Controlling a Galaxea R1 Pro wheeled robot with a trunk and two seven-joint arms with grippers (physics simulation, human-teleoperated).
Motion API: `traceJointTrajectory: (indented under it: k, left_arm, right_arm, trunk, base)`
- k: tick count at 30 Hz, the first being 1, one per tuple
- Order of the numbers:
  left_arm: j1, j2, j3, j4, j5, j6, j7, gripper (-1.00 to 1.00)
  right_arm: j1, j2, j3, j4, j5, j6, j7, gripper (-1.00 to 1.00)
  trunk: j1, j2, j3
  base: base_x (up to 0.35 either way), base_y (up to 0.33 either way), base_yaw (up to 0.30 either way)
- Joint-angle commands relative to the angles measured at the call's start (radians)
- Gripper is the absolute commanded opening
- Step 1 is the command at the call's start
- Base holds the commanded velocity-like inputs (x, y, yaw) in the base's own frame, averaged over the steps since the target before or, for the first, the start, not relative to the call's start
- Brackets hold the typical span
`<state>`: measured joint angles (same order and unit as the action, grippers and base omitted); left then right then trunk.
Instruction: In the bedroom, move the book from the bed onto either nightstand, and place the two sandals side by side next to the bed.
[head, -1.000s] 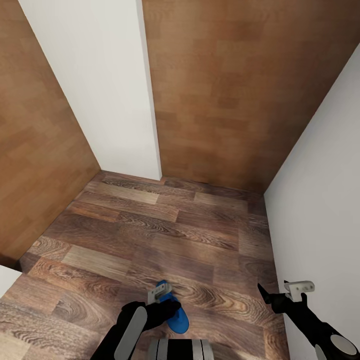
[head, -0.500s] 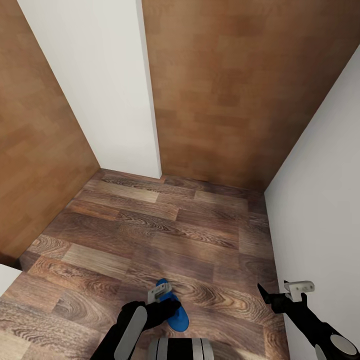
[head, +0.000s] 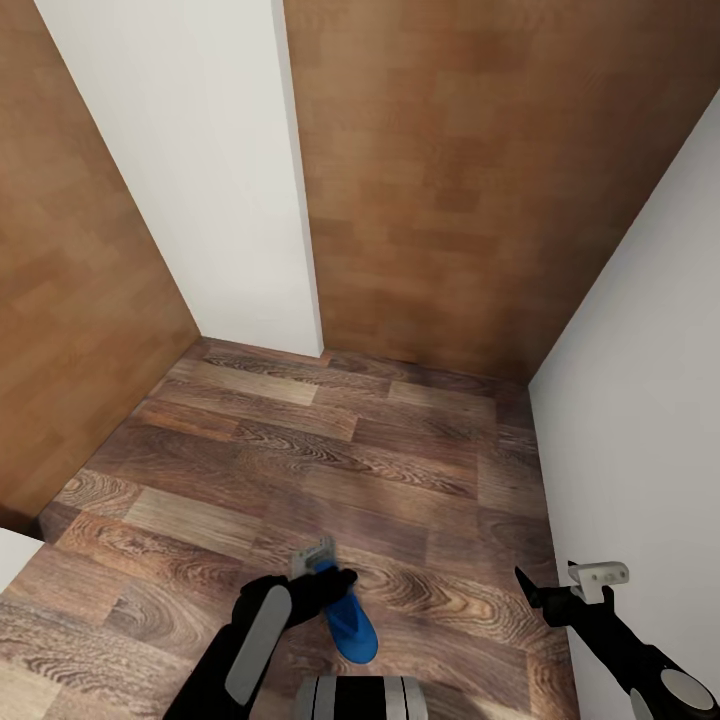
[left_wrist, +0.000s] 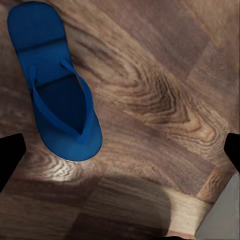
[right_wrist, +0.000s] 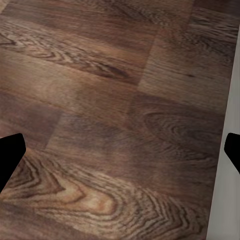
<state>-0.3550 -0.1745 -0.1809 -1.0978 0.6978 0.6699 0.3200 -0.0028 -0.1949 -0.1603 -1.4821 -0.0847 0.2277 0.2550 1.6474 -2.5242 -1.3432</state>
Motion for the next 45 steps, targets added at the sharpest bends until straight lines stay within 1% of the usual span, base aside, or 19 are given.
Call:
traceJointTrajectory:
  k: [1, 2, 4, 5, 8, 11, 13, 14, 16, 19, 24, 34, 45]
  left_arm:
    - [-0.005, 0.000, 0.001, -0.009, 0.022, 0.002, 0.011, 1.00]
    - [-0.009, 0.000, 0.003, -0.030, 0.045, 0.002, 0.013, 1.00]
    - [-0.010, 0.000, 0.010, -0.045, 0.055, 0.001, 0.014, 1.00]
    - [-0.011, 0.000, 0.015, -0.049, 0.057, 0.001, 0.014, 1.00]
    - [-0.012, 0.000, 0.048, -0.062, 0.063, 0.001, 0.014, 1.00]
    - [-0.013, 0.000, 0.066, -0.076, 0.065, 0.000, 0.015, 1.00]
    - [-0.013, 0.000, 0.076, -0.094, 0.066, -0.007, 0.038, 1.00]
    - [-0.013, 0.000, 0.085, -0.097, 0.066, -0.015, 0.062, 1.00]
    - [-0.013, 0.000, 0.094, -0.099, 0.066, -0.023, 0.081, 1.00]
    - [-0.013, 0.000, 0.125, -0.105, 0.067, -0.050, 0.120, 1.00]
    - [-0.013, 0.000, 0.148, -0.110, 0.068, -0.073, 0.139, 1.00]
    - [-0.013, 0.000, 0.150, -0.107, 0.069, -0.075, 0.140, 1.00]
    - [-0.013, 0.000, 0.149, -0.105, 0.071, -0.075, 0.140, 1.00]
  right_arm:
    - [0.000, 0.000, -0.001, -0.001, -0.009, 0.007, 0.004, 1.00]
    - [0.000, 0.000, -0.002, -0.001, -0.009, 0.007, 0.004, 1.00]
    - [0.000, 0.000, -0.001, -0.001, -0.009, 0.007, 0.004, 1.00]
    - [0.000, 0.000, -0.002, -0.001, -0.009, 0.007, 0.004, 1.00]
    - [0.000, 0.000, -0.001, -0.001, -0.009, 0.007, 0.004, 1.00]
    - [0.000, 0.000, -0.001, -0.001, -0.009, 0.007, 0.004, 1.00]
    - [0.000, 0.000, -0.001, -0.001, -0.009, 0.007, 0.004, 1.00]
    - [0.000, 0.000, -0.001, -0.001, -0.009, 0.007, 0.004, 1.00]
    - [0.000, 0.000, -0.001, -0.001, -0.009, 0.007, 0.004, 1.00]
    - [0.000, 0.000, -0.001, -0.001, -0.009, 0.007, 0.004, 1.00]
    - [0.000, 0.000, -0.001, -0.001, -0.009, 0.007, 0.004, 1.00]
    - [0.000, 0.000, -0.001, -0.001, -0.009, 0.007, 0.004, 1.00]
    - [0.000, 0.000, -0.001, -0.001, -0.009, 0.007, 0.004, 1.00]
  trunk:
    - [0.000, 0.000, -0.001]
    - [0.000, 0.000, -0.001]
    - [0.000, 0.000, -0.001]
    - [0.000, 0.000, -0.001]
    - [0.000, 0.000, -0.001]
    - [0.000, 0.000, -0.001]
    - [0.000, 0.000, -0.001]
    - [0.000, 0.000, -0.001]
    - [0.000, 0.000, -0.001]
    - [0.000, 0.000, -0.001]
    - [0.000, 0.000, -0.001]
    - [0.000, 0.000, -0.001]
    - [0.005, -0.003, -0.043]
  base:
    - [0.000, 0.000, 0.000]
    - [0.000, 0.000, 0.000]
    - [0.000, 0.000, 0.000]
    - [0.000, 0.000, 0.000]
    - [0.000, 0.000, 0.000]
    - [0.000, 0.000, 0.000]
    - [0.000, 0.000, 0.000]
    - [0.000, 0.000, 0.000]
    - [0.000, 0.000, 0.000]
    - [0.000, 0.000, 0.000]
    - [0.000, 0.000, 0.000]
    - [0.000, 0.000, 0.000]
    - [0.000, 0.000, 0.000]
